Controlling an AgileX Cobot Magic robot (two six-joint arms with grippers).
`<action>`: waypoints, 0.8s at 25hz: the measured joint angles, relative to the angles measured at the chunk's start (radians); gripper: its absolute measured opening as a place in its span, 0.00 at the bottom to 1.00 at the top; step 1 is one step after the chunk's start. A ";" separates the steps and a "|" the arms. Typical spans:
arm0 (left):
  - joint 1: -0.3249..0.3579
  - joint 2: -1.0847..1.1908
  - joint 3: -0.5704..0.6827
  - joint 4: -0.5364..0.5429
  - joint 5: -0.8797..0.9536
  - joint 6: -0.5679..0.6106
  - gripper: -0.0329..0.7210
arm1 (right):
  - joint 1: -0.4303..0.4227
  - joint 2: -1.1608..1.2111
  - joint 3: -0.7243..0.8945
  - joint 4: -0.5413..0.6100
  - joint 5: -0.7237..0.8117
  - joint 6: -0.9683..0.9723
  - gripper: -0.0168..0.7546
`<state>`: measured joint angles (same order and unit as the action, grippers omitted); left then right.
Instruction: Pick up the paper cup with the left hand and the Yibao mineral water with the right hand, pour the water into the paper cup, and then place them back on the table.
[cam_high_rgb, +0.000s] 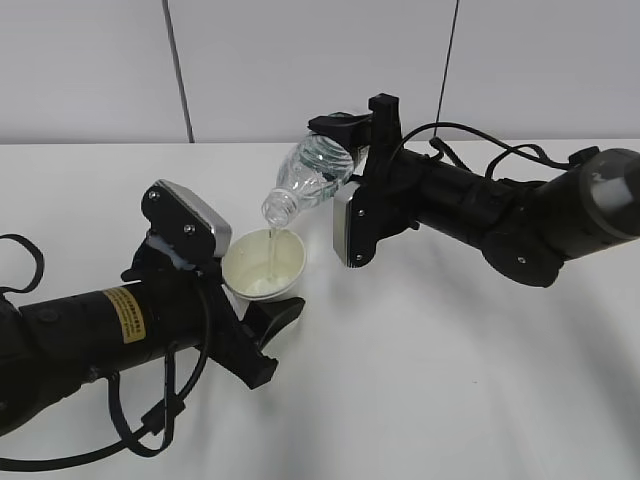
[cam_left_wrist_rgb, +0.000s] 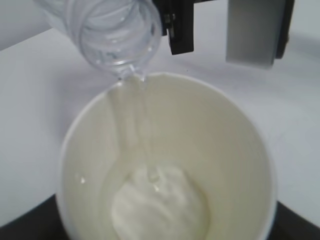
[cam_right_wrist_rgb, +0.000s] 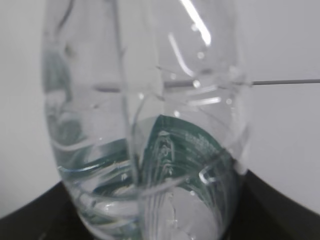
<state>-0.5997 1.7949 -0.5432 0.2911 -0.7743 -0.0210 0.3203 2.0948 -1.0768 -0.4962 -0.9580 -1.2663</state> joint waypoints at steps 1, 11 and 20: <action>0.000 0.000 0.000 0.000 0.000 0.000 0.65 | 0.000 0.000 0.000 0.000 0.000 0.000 0.63; 0.000 0.000 0.000 -0.008 0.000 0.000 0.65 | 0.000 0.000 0.000 -0.005 -0.001 0.174 0.63; 0.000 0.000 0.000 -0.024 0.000 0.000 0.64 | 0.002 0.000 0.000 -0.032 -0.001 0.423 0.63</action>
<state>-0.5997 1.7948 -0.5432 0.2669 -0.7743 -0.0210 0.3219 2.0948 -1.0768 -0.5283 -0.9587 -0.8433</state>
